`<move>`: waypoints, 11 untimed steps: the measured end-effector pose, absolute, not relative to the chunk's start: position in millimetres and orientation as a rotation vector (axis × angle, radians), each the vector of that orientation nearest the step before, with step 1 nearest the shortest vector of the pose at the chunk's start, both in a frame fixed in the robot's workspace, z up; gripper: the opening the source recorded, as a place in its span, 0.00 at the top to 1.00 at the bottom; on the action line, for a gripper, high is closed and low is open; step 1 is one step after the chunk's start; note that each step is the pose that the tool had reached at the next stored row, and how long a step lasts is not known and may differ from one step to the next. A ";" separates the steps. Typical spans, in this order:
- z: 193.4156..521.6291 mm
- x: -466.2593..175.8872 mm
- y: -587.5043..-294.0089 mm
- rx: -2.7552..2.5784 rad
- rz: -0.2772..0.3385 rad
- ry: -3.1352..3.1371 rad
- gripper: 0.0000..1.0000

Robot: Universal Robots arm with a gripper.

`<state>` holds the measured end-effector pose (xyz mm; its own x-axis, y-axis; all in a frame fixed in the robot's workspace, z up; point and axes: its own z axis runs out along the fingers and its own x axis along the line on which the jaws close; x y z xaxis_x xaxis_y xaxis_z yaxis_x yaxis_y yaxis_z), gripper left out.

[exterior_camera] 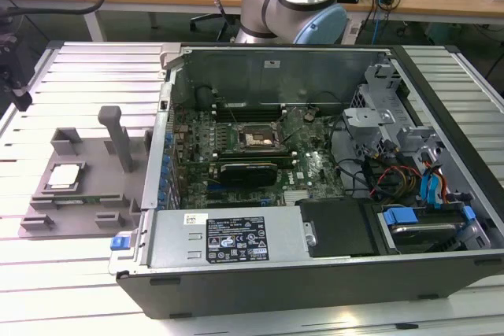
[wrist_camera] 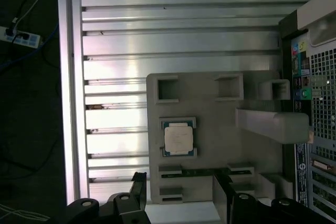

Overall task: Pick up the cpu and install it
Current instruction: 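Pick up the cpu and move it towards the insertion slot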

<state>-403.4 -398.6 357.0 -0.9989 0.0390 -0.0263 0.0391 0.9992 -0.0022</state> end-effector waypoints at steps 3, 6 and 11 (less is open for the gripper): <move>355.9 -403.4 -398.6 0.061 -0.004 3.115 0.38; 354.9 -403.4 -398.6 0.061 -0.004 3.115 0.38; 353.7 -403.4 -398.6 0.061 -0.004 3.115 0.38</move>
